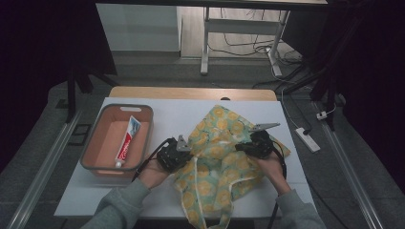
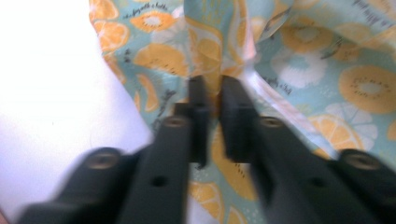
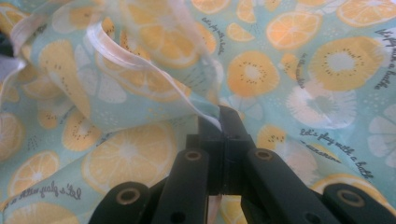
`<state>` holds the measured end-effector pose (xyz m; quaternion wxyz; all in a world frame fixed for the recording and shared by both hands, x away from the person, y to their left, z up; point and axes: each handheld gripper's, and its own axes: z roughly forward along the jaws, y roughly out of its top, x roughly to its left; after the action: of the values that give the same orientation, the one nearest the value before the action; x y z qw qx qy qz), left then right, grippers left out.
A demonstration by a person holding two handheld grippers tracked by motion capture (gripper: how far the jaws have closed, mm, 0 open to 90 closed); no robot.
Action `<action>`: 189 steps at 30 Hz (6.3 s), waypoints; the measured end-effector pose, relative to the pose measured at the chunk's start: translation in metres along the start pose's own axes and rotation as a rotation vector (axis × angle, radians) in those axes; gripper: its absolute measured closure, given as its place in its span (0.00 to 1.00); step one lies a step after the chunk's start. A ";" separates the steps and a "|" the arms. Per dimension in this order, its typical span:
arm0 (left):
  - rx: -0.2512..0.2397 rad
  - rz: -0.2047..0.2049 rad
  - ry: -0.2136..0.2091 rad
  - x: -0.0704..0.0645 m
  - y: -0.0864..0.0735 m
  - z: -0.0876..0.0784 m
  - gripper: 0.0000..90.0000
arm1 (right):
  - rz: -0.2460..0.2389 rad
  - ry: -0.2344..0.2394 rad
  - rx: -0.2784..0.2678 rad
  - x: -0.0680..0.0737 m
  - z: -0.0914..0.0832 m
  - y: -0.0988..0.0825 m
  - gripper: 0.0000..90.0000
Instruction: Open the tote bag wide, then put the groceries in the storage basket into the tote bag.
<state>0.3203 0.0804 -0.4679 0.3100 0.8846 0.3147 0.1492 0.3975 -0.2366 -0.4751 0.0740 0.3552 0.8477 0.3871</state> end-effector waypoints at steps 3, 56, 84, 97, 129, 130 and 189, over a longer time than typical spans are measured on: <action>-0.003 -0.035 0.017 0.015 -0.004 -0.009 0.99 | 0.005 0.004 -0.010 -0.003 -0.005 -0.001 0.99; -0.110 -0.235 0.061 0.117 -0.051 -0.089 0.40 | -0.077 0.056 -0.066 0.011 -0.008 0.004 0.99; 0.072 -0.437 0.206 0.170 -0.083 -0.054 0.29 | -0.071 0.079 -0.062 0.010 -0.002 0.003 0.99; 0.145 -0.475 0.213 0.177 -0.091 -0.040 0.25 | -0.076 0.083 -0.053 0.013 0.000 0.002 0.99; 0.316 -0.518 0.177 0.184 -0.098 -0.016 0.79 | -0.100 0.056 -0.061 0.018 -0.003 0.004 0.99; 0.313 -0.519 0.175 0.185 -0.099 -0.016 0.80 | -0.099 0.057 -0.063 0.018 -0.004 0.004 0.99; -0.257 -0.038 -0.293 0.035 0.013 -0.094 0.81 | -0.094 0.047 -0.168 0.021 -0.020 0.015 0.99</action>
<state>0.3094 0.1381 -0.3851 0.4658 0.8438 0.2615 0.0521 0.3826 -0.2283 -0.4477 0.1017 0.2985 0.8293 0.4613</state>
